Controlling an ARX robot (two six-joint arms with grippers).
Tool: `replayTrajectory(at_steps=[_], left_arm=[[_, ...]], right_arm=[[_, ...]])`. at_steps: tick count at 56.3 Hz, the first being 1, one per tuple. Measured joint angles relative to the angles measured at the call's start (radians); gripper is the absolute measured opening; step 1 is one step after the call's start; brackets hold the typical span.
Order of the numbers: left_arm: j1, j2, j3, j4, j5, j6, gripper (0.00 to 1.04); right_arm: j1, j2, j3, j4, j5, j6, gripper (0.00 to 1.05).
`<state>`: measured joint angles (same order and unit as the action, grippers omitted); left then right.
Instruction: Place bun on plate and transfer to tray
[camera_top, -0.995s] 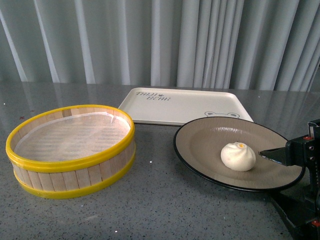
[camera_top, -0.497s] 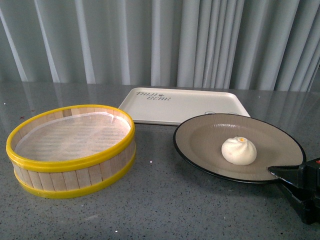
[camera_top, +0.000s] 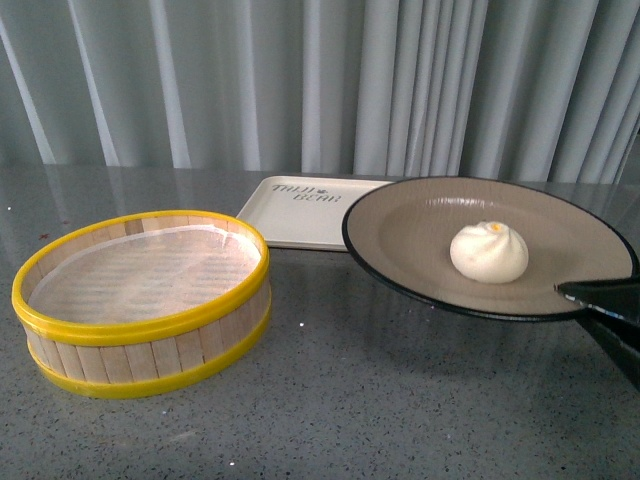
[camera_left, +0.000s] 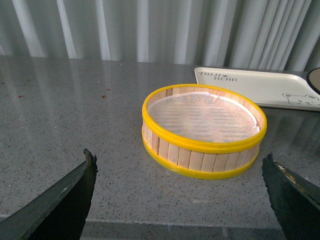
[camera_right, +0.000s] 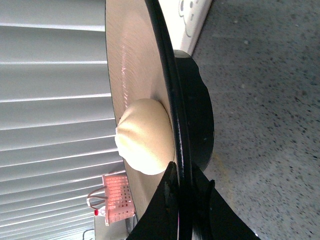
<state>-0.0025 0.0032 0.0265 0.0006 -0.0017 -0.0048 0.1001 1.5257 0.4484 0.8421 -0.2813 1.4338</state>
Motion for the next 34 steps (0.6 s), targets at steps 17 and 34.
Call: replayTrajectory(at_steps=[17, 34], left_arm=[[0.000, 0.000, 0.000, 0.000, 0.000, 0.000, 0.98], [0.000, 0.000, 0.000, 0.000, 0.000, 0.000, 0.98]], right_arm=[[-0.115, 0.102, 0.217, -0.097, -0.081, -0.051, 0.02], [-0.132, 0.272, 0.418, -0.158, -0.132, -0.121, 0.02]])
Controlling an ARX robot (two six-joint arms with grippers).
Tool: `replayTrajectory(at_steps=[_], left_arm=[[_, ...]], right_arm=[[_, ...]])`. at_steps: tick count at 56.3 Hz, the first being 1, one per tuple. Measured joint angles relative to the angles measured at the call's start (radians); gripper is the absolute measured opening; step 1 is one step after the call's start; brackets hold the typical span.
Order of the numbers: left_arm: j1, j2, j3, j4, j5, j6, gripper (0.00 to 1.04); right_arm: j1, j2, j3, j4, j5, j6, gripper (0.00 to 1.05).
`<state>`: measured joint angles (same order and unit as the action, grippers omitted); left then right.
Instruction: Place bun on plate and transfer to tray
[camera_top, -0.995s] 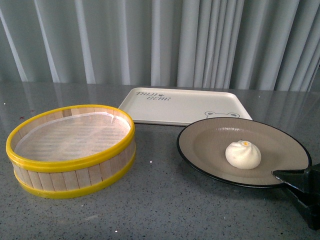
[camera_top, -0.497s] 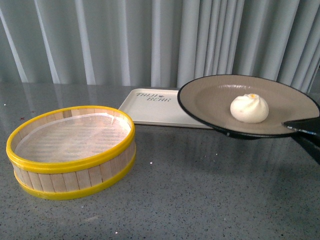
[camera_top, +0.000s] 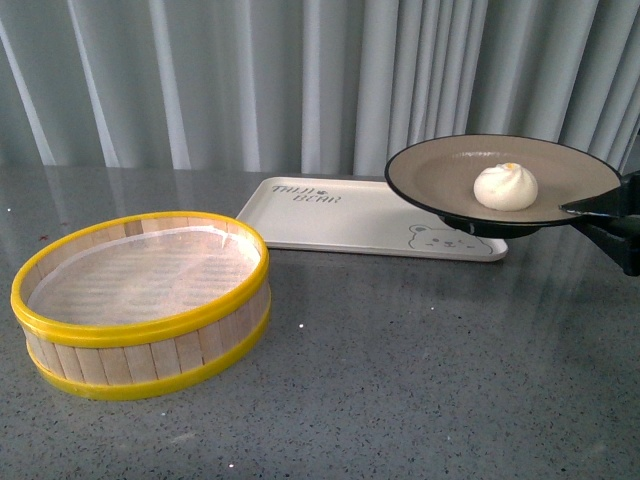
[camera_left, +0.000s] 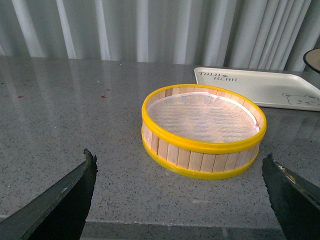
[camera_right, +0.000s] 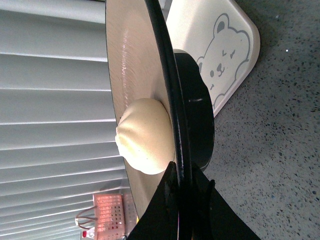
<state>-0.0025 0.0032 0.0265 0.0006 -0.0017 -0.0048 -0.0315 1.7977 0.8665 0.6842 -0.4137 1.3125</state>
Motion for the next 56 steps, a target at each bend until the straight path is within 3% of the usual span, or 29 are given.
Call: replayTrajectory(at_steps=[56], left_arm=[[0.000, 0.000, 0.000, 0.000, 0.000, 0.000, 0.98]], right_arm=[[0.026, 0.394, 0.514, -0.130, 0.012, -0.043, 0.02]])
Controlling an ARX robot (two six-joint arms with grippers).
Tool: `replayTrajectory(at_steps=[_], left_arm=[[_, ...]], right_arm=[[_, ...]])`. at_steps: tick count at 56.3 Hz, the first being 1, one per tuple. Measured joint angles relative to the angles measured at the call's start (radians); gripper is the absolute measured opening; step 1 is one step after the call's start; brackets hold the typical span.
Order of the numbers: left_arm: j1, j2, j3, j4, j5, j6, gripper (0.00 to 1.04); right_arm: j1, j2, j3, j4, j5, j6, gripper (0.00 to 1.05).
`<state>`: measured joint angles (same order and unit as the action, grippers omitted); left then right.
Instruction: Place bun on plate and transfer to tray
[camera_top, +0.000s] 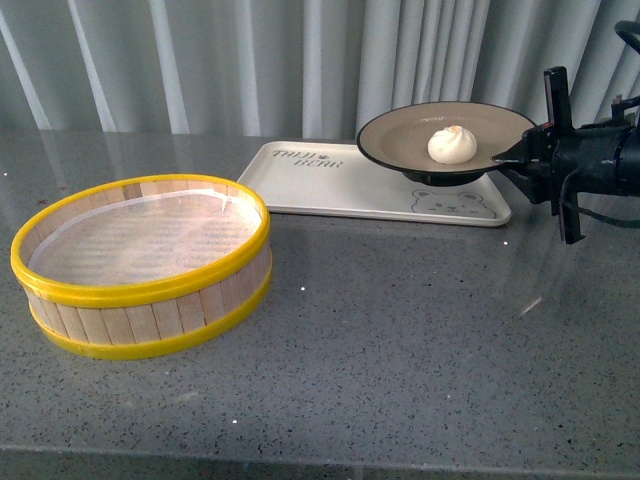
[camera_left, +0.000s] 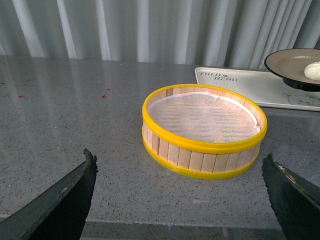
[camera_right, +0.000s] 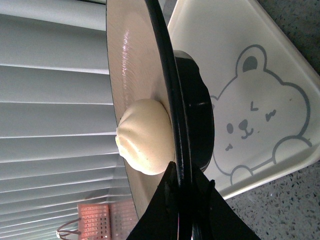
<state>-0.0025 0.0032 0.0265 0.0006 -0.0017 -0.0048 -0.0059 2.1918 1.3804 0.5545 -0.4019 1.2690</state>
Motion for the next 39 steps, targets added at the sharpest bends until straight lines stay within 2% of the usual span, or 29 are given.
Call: replayTrajectory(at_steps=[39], left_arm=[[0.000, 0.000, 0.000, 0.000, 0.000, 0.000, 0.98]], right_arm=[[0.021, 0.081, 0.105, -0.018, -0.009, 0.024, 0.02]])
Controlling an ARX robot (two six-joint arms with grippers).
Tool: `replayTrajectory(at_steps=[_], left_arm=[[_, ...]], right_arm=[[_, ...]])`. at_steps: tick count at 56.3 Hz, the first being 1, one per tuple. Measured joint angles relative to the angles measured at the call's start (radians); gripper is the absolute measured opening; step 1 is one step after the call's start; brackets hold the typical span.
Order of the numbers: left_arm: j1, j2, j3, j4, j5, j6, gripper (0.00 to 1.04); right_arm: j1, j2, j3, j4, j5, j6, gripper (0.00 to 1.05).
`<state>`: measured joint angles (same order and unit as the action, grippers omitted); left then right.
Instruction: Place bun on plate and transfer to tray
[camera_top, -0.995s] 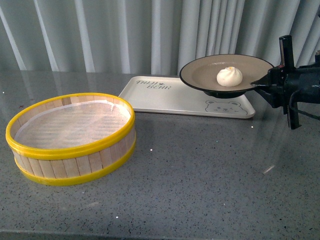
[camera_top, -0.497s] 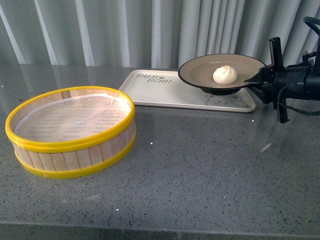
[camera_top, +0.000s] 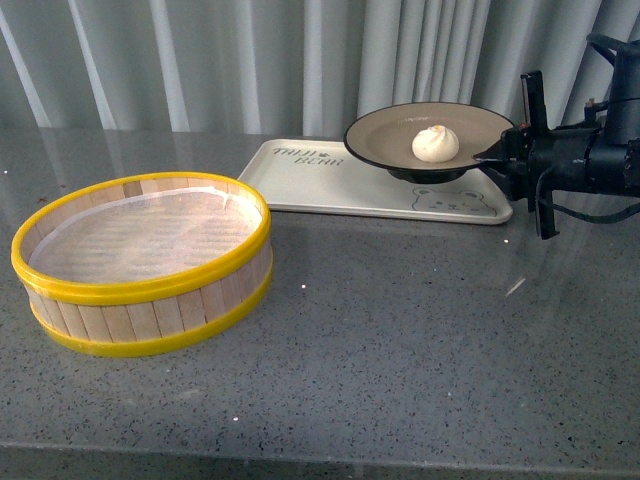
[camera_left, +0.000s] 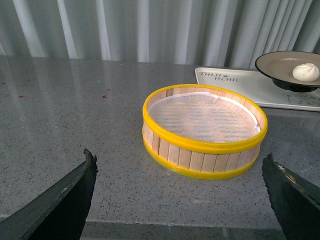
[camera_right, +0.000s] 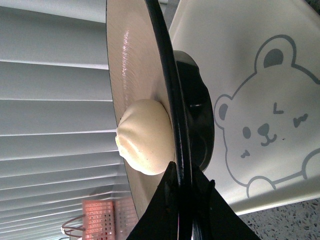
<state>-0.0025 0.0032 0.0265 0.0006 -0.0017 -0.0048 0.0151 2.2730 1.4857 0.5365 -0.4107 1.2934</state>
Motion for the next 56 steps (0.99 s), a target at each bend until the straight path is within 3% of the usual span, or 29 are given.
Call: replayTrajectory(at_steps=[56], left_arm=[[0.000, 0.000, 0.000, 0.000, 0.000, 0.000, 0.98]], right_arm=[[0.028, 0.045, 0.034, -0.029, 0.017, 0.037, 0.02]])
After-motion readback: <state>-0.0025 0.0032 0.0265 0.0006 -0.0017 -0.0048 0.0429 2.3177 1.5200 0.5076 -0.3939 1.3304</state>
